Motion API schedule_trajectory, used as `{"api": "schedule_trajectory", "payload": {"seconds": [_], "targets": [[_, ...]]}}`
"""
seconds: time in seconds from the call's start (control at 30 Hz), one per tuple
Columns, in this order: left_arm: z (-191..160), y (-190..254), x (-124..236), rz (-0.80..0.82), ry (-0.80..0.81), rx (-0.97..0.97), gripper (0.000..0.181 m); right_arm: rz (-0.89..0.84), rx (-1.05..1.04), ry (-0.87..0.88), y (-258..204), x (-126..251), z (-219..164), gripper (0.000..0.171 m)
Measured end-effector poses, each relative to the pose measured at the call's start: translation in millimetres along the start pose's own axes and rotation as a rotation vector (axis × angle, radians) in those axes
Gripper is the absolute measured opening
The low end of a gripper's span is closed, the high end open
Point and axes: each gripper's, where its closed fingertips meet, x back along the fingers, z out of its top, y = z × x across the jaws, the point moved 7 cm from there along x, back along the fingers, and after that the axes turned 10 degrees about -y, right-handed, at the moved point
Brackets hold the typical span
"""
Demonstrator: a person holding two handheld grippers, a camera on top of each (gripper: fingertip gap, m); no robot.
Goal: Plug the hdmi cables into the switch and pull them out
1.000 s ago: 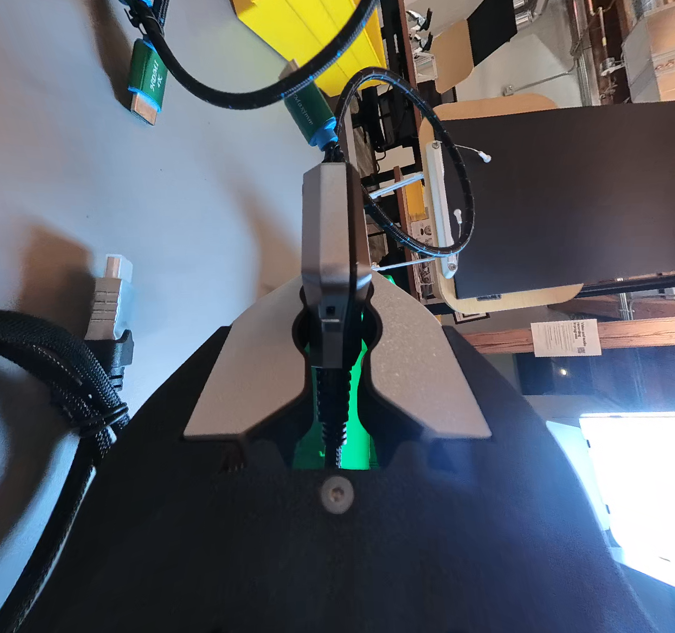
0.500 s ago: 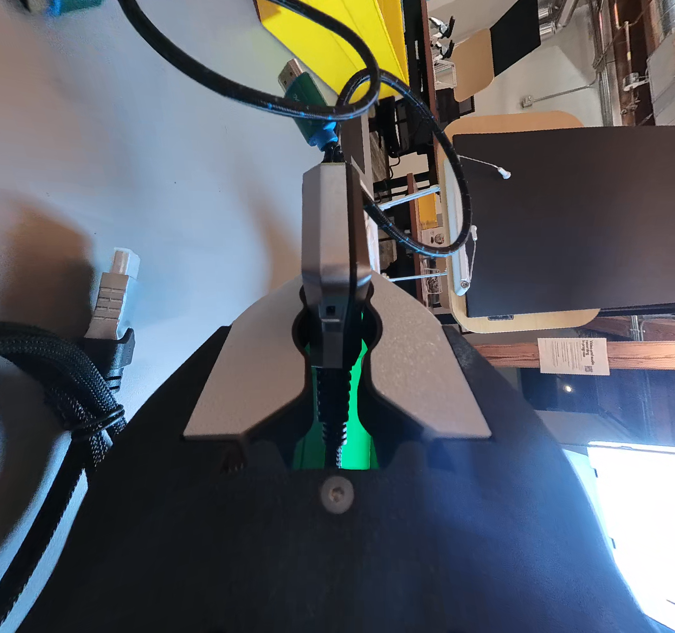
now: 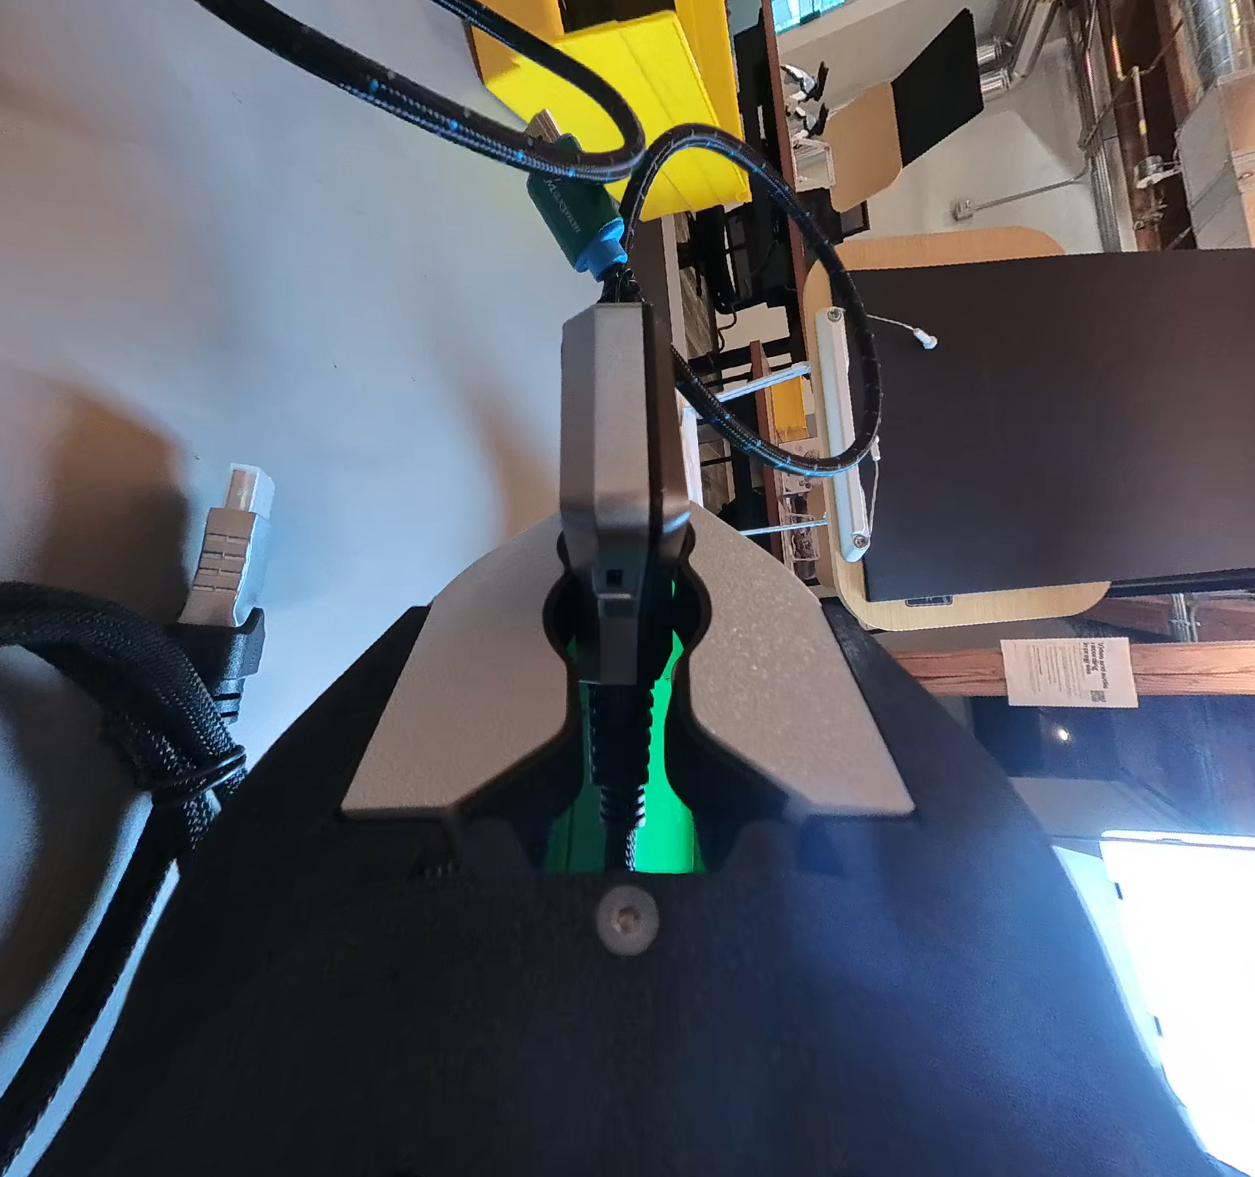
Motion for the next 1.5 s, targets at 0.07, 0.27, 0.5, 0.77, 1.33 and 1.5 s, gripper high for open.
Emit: {"api": "schedule_trajectory", "payload": {"seconds": [0.07, 0.27, 0.5, 0.77, 1.33, 1.5], "targets": [[4, -4, -2, -0.006, -0.014, -0.003, 0.017, 0.003, 0.0, -0.002, -1, 0, -1, 0.023], [2, -22, 16, 0.206, 0.041, 0.237, 0.014, 0.009, -0.022, -0.086, 0, -3, -14, 0.023], [16, -43, 81, 0.539, 0.032, 0.444, 0.014, 0.005, 0.004, -0.093, -1, -6, -10, 0.023], [84, -55, 51, 0.504, -0.044, 0.275, 0.014, 0.036, -0.012, -0.02, -6, 2, 8, 0.023], [88, -45, 55, 0.606, 0.064, 0.311, 0.013, 0.03, -0.036, -0.045, -5, 2, 10, 0.023], [86, -40, 53, 0.609, 0.014, 0.286, 0.013, 0.04, -0.009, -0.055, -11, -2, 12, 0.023]]}}
